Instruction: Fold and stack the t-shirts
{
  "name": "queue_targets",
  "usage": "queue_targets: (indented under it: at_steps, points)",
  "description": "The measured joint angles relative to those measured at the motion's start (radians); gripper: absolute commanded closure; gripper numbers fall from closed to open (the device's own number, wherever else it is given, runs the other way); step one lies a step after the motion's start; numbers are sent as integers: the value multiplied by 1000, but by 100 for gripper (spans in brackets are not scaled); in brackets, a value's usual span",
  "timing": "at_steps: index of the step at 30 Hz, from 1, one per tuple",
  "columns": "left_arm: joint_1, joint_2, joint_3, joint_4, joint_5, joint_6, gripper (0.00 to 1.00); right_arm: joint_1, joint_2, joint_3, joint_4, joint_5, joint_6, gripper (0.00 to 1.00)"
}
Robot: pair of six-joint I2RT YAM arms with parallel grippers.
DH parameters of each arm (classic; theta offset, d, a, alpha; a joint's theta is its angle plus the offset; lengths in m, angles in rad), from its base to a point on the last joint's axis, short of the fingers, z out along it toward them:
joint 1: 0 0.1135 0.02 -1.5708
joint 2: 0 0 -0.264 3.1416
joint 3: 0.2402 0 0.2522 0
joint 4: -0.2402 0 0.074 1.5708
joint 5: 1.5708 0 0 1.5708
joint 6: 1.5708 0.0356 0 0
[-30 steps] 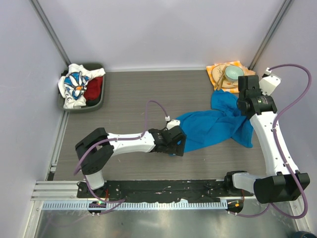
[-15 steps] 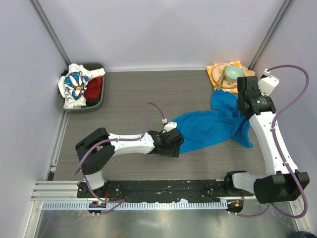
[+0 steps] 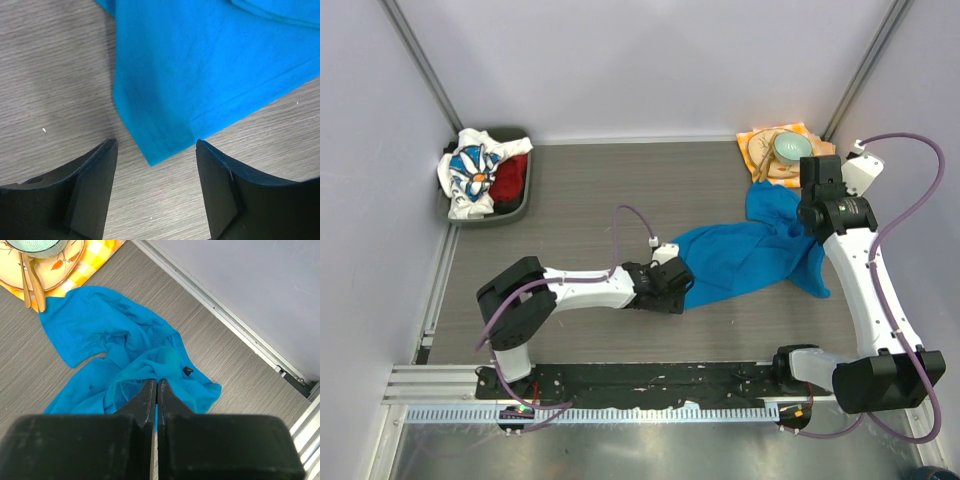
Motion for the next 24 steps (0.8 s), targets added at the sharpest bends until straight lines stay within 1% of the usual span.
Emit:
queue_targets:
  at_steps: [7, 8, 10, 24]
  points:
    - [0, 45, 54, -15, -25, -8, 39, 0, -5, -2, 2, -6, 0, 99]
    - [0, 47, 56, -18, -28, -10, 42, 0, -7, -3, 2, -7, 0, 99]
    - [0, 49, 58, -24, -35, -18, 45, 0, -11, -5, 5, -10, 0, 99]
    - [0, 41, 33, -16, -61, -59, 53, 0, -19, -14, 9, -28, -1, 99]
